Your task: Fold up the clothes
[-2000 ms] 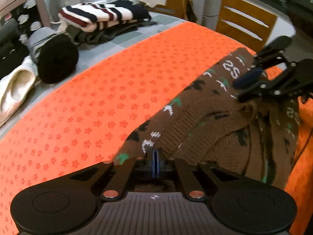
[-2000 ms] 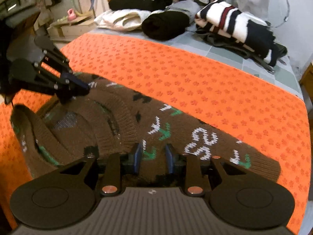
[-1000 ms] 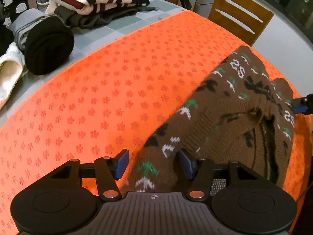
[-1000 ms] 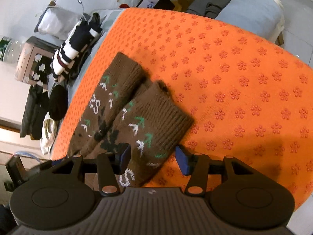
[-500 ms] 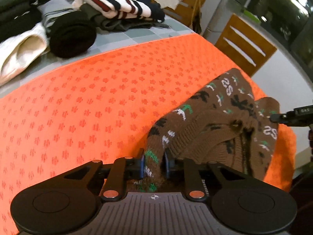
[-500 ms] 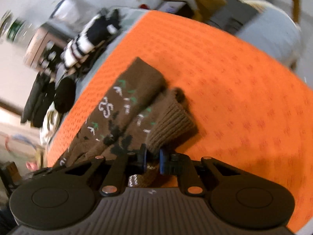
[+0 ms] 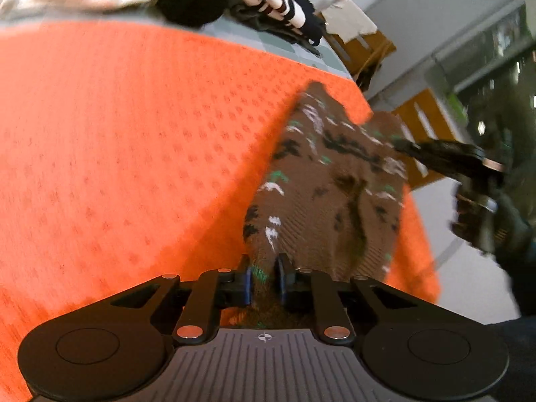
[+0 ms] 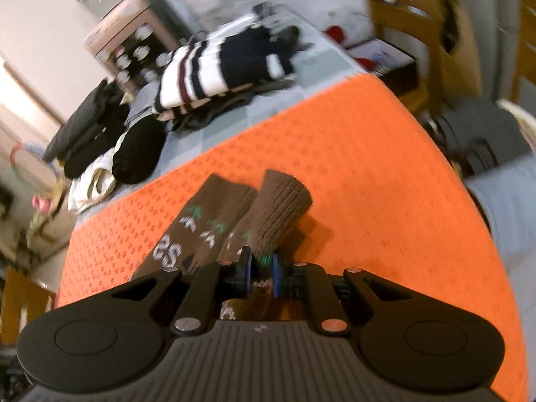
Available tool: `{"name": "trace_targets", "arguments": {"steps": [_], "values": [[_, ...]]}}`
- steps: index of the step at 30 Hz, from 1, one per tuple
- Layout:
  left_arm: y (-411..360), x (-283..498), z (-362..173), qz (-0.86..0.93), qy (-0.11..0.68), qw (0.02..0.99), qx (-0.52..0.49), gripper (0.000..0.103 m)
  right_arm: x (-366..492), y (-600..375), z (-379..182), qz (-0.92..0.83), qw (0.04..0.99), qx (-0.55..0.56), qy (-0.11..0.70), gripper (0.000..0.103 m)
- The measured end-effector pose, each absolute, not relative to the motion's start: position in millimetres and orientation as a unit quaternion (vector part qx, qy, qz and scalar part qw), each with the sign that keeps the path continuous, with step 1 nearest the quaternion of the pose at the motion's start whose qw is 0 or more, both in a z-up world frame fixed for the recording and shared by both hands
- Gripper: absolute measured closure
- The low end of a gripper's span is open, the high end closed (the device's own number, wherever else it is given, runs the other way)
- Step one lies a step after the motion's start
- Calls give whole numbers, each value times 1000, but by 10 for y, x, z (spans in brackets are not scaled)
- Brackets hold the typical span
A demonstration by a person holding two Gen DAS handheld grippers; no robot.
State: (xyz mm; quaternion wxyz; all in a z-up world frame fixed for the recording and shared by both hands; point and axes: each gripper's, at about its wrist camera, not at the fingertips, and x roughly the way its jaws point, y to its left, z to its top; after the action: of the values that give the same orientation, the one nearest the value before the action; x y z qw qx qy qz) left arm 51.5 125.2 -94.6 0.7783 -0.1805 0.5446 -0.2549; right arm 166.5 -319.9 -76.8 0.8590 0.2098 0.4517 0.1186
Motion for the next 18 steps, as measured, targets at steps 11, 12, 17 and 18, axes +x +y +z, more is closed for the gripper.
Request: {"name": "trace_targets", "arguments": {"steps": [11,12,17,18], "values": [[1074,-83,-1137,-201,529,796,-215,82,2251,-2797,-809,180,850,83,488,82],[1081,-97,-1123,-199,524,800,-214,81,2212,-2796,-784,180,853,69,485,79],[985,-230,-896,-226,477,842,-110,71,1914,-2863,-500,186,872,16,452,66],[972,-264,-847,-235,468,847,-93,69,1836,-2882,-423,191,874,13,447,65]]}}
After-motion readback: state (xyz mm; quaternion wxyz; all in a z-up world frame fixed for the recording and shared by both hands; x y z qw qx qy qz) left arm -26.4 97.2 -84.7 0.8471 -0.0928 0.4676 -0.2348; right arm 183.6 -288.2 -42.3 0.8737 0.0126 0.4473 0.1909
